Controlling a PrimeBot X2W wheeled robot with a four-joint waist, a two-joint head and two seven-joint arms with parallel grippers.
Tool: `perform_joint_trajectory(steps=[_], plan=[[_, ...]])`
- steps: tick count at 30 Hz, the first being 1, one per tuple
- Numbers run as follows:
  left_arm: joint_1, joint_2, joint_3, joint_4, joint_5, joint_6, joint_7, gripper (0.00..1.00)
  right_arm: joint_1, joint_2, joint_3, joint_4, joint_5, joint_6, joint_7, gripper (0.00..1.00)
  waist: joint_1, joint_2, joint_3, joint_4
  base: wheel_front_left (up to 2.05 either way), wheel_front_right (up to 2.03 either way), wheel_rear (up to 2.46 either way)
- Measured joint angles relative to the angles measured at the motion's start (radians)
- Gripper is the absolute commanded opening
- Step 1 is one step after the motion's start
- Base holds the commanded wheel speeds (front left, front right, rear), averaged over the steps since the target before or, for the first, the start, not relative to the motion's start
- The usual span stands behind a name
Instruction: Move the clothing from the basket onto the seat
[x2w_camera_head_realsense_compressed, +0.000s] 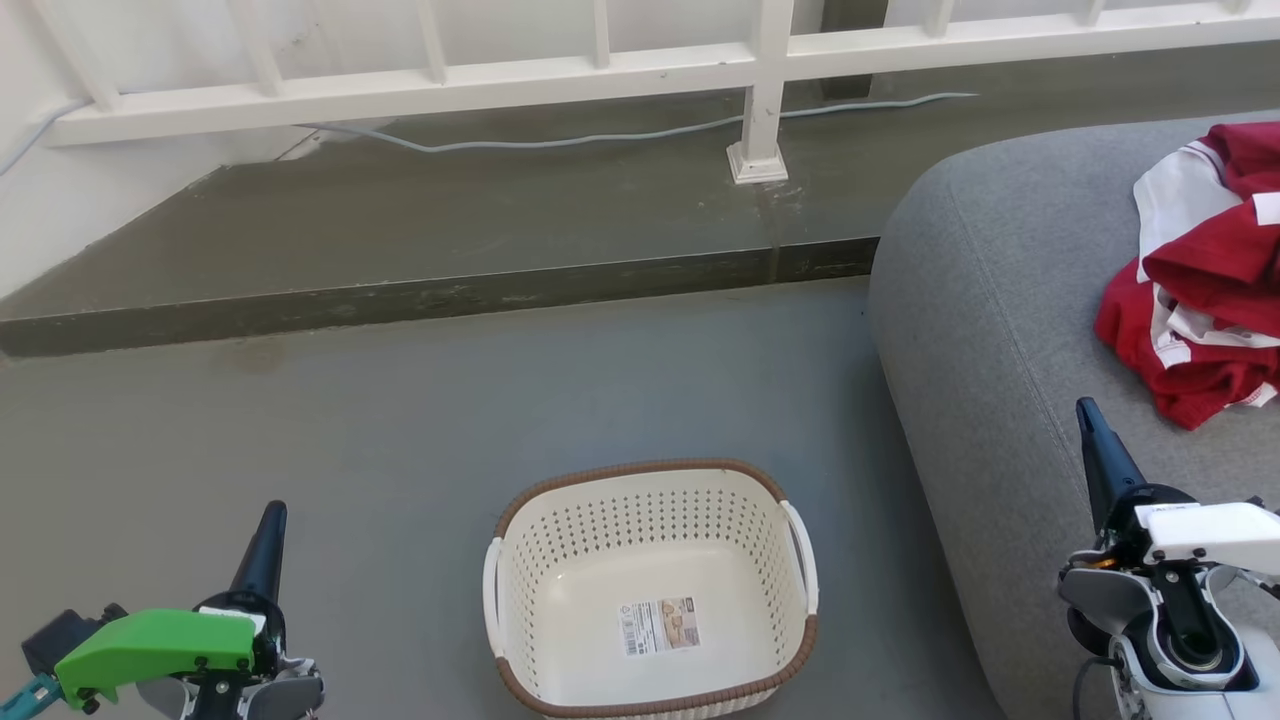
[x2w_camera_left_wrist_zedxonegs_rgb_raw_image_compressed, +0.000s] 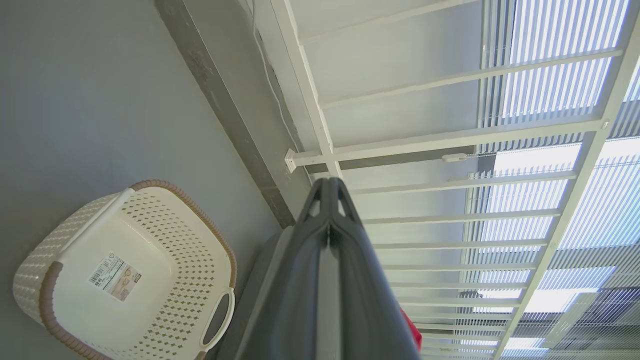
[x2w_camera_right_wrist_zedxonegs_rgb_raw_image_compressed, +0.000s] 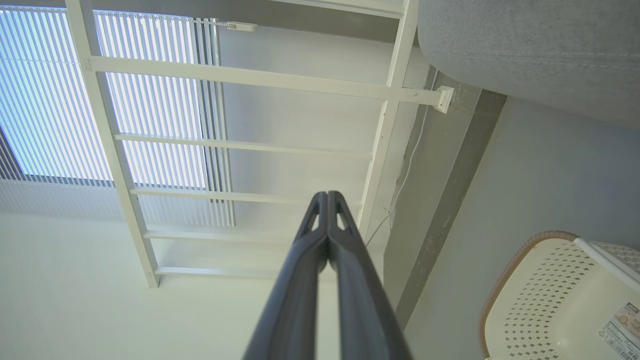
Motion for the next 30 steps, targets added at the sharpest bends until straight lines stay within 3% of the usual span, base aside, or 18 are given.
perform_joint_trajectory(steps=[12,30], plan=[[-0.021,-0.008,0.033,0.016,-0.140,-0.027,0.030,0.00,-0.002,0.004,-0.037,0.010,0.152,0.009,0.026,0.00,0.0000,0.0000,-0.006,0.005,0.00,0.00,0.00],[-0.023,-0.009,0.034,0.029,-0.140,-0.028,0.033,0.00,-0.002,0.005,-0.039,0.015,0.154,0.009,0.026,0.00,0.0000,0.0000,-0.006,0.005,0.00,0.00,0.00]])
